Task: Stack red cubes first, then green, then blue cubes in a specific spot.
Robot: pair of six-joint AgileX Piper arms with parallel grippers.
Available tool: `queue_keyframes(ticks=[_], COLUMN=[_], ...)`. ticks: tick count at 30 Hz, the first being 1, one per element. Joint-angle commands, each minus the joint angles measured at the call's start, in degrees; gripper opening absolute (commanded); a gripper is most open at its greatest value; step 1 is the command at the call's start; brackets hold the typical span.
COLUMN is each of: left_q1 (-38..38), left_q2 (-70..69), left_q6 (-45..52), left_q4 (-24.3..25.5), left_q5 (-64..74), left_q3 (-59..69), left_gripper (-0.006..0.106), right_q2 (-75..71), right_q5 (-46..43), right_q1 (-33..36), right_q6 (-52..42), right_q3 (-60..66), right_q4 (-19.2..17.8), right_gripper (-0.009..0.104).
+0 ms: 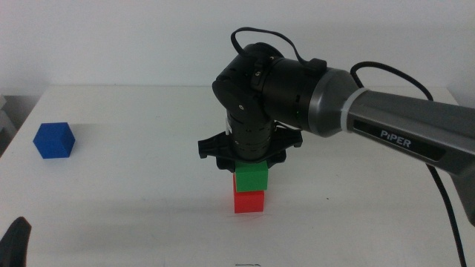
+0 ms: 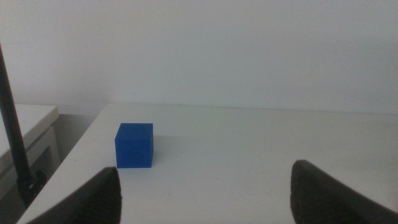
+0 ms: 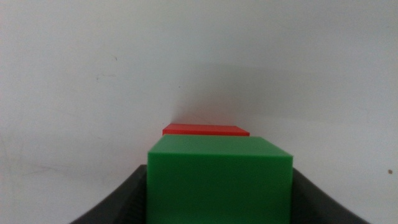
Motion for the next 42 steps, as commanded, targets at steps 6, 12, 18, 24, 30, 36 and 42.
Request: queue_keyframes(ticks=[6, 12, 18, 24, 30, 36, 42], left_q1=[-0.16, -0.16, -0.16, -0.16, -0.16, -0.16, -0.16], left_q2=[-1.14, -1.14, -1.14, -1.14, -1.14, -1.14, -1.14], left_q6=[-0.54, -0.54, -0.54, -0.54, -0.54, -0.54, -0.54], left_q4=[-0.23, -0.23, -0.23, -0.23, -0.23, -0.23, -0.23], left_q5=[-4.70, -4.70, -4.70, -4.70, -4.70, -4.70, -4.70], left_q3=[-0.18, -0.18, -0.18, -0.18, -0.18, -0.18, -0.18], left_gripper=[0.092, 0.092, 0.092, 0.092, 0.092, 0.092, 0.092], right_q2=[-2.39, -2.40, -2.26, -1.41, -1.41, -1.41, -1.96], right_q5=[-0.83, -1.35, -2.41, -2.35, -2.22, -1.70, -1.76], right_q1=[0.23, 0.23, 0.23, 0.23, 0.23, 0.23, 0.05], right_q6=[-1.89, -1.91, -1.91, -1.91, -1.91, -1.30, 0.53], right_q3=[-2.05, -2.05, -2.05, -2.05, -2.05, -2.05, -2.05], right_q4=[-2.13, -2.23, -2.31, -2.48, -3.11, -1.86, -1.87], right_gripper=[-0.001, -0.001, -0.001, -0.001, -0.001, 0.034, 0.071])
